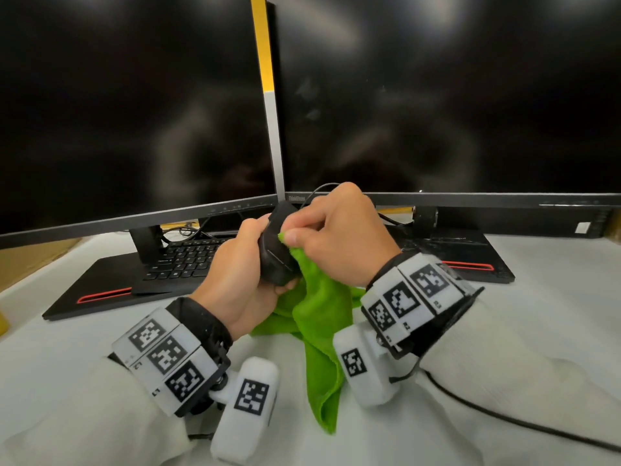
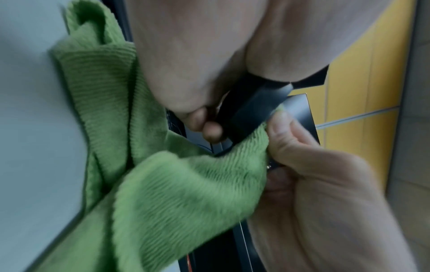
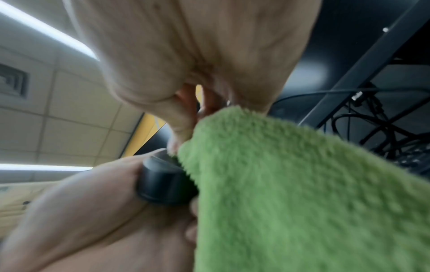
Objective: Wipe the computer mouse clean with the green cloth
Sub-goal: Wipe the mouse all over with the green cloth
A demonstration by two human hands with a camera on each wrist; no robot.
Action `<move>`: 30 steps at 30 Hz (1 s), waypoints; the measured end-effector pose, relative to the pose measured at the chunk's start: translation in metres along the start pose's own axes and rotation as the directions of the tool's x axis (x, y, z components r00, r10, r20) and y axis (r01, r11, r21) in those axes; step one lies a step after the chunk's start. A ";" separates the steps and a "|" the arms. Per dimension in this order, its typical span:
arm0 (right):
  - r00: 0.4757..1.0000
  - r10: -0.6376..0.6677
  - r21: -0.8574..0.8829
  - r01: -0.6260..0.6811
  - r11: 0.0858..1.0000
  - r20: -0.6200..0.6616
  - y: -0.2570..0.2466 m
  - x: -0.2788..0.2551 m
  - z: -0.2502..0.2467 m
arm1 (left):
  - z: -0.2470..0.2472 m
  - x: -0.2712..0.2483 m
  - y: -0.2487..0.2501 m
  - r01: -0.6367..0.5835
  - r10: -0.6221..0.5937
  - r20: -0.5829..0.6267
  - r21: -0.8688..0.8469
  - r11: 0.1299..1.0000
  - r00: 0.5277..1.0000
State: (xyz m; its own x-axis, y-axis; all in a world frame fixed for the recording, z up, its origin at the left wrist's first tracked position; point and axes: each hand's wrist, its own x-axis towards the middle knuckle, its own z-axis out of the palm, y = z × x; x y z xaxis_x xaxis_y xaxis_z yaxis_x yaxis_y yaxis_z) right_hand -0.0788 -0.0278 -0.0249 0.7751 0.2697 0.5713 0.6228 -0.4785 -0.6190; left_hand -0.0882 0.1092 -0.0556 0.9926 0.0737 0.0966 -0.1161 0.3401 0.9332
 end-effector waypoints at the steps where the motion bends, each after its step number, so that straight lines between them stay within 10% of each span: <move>1: 1.000 0.003 -0.010 -0.003 1.000 -0.011 0.001 0.000 -0.002 | 0.001 0.000 -0.002 -0.002 0.002 -0.001 0.008 1.000 1.000; 5: 0.983 -0.051 -0.035 0.059 0.998 0.177 -0.005 -0.009 -0.001 | -0.002 0.001 0.004 0.001 0.000 -0.050 0.007 1.000 0.999; 10: 0.999 -0.034 -0.061 0.034 0.998 -0.002 0.002 0.000 -0.001 | -0.001 0.003 0.002 -0.014 0.014 -0.034 0.007 1.000 0.999; 14: 0.985 -0.033 -0.022 0.037 0.999 0.170 0.000 -0.007 0.000 | -0.003 0.003 0.006 -0.014 0.014 -0.061 -0.005 1.000 0.998; 18: 1.000 -0.005 -0.041 0.006 0.999 0.023 0.005 0.000 -0.001 | -0.001 0.003 0.005 0.000 -0.001 -0.045 -0.013 1.000 0.999; 30: 0.989 -0.013 -0.035 0.019 0.999 0.147 0.004 -0.005 -0.001 | -0.006 0.005 0.007 0.007 -0.010 -0.050 -0.051 0.999 0.999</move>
State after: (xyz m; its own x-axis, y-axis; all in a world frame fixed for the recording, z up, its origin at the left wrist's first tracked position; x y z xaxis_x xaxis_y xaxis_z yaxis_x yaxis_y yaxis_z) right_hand -0.0804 -0.0318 -0.0293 0.7740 0.3960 0.4941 0.6330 -0.5021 -0.5892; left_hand -0.0843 0.1172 -0.0505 0.9906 0.1175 0.0701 -0.1108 0.3878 0.9151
